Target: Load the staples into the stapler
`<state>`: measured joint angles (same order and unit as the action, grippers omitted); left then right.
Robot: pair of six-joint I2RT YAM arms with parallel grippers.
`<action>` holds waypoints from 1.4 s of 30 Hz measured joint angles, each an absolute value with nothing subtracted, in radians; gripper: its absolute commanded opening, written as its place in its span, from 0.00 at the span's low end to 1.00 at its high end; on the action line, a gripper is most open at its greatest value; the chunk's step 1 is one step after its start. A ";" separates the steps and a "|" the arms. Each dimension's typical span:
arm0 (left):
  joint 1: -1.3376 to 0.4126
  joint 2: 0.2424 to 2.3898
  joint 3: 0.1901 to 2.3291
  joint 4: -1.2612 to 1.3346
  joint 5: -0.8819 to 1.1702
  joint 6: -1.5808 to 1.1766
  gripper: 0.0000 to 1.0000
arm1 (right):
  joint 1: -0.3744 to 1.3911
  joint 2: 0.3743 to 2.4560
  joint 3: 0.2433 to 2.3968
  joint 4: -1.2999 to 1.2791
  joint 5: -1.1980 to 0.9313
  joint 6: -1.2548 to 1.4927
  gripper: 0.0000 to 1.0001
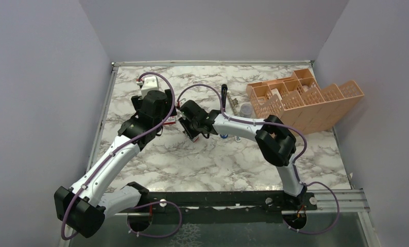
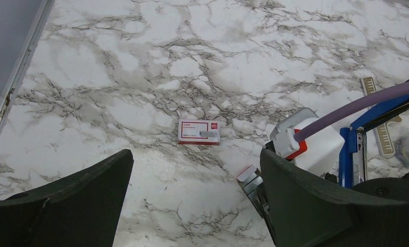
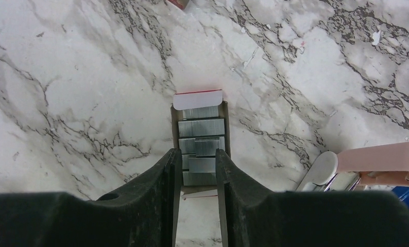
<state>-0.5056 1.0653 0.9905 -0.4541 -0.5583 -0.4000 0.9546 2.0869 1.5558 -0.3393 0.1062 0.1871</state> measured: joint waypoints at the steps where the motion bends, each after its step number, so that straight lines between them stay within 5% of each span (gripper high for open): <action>1: -0.506 1.062 0.991 -0.454 -0.558 -0.400 0.93 | 0.955 2.094 1.560 -0.344 0.107 0.184 0.36; 24: -0.506 1.055 0.991 -0.454 -0.559 -0.400 0.93 | 0.955 2.145 1.586 -0.353 0.123 0.174 0.40; 42: -0.506 1.055 0.991 -0.454 -0.559 -0.400 0.93 | 0.955 2.148 1.586 -0.352 0.133 0.175 0.27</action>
